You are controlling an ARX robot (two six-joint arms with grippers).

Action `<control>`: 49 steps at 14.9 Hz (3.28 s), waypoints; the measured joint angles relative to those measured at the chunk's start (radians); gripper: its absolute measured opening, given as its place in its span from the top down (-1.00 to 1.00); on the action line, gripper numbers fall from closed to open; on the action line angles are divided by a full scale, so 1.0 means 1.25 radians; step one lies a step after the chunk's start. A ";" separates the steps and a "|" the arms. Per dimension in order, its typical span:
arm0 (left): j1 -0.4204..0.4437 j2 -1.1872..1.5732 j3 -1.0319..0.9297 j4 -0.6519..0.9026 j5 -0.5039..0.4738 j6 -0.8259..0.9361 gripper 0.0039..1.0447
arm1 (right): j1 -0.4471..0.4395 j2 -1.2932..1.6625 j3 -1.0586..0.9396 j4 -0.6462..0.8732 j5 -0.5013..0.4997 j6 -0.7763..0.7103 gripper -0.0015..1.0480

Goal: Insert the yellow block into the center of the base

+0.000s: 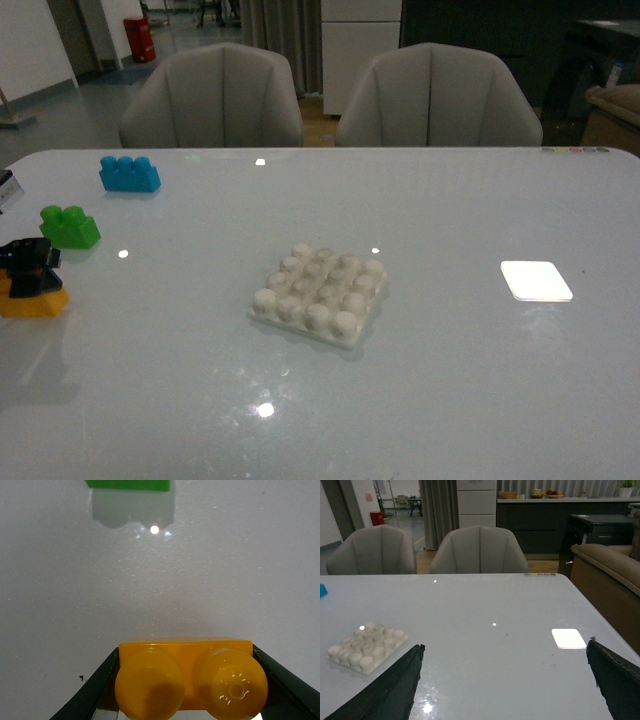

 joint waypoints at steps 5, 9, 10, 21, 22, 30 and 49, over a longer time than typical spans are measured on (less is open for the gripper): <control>-0.228 -0.266 -0.201 0.073 -0.040 -0.068 -0.23 | 0.000 0.000 0.000 0.000 0.000 0.000 -0.88; -0.522 -0.310 -0.191 0.089 -0.096 -0.161 -0.23 | 0.000 0.000 0.000 0.000 0.000 0.000 -0.88; -0.599 -0.266 -0.167 0.089 -0.114 -0.186 -0.23 | 0.000 0.000 0.000 0.000 0.000 0.000 -0.88; -0.548 0.027 0.096 0.014 -0.164 -0.231 -0.23 | 0.000 0.000 0.000 0.000 0.000 0.000 -0.88; -0.542 0.033 0.096 0.019 -0.162 -0.231 -0.23 | 0.000 0.000 0.000 0.000 0.000 0.000 -0.88; -0.539 0.058 0.117 0.013 -0.127 -0.182 -0.23 | 0.000 0.000 0.000 0.000 0.000 0.000 -0.88; -0.529 0.027 0.161 -0.039 -0.096 -0.133 -0.88 | 0.000 0.000 0.000 0.000 0.000 0.000 -0.88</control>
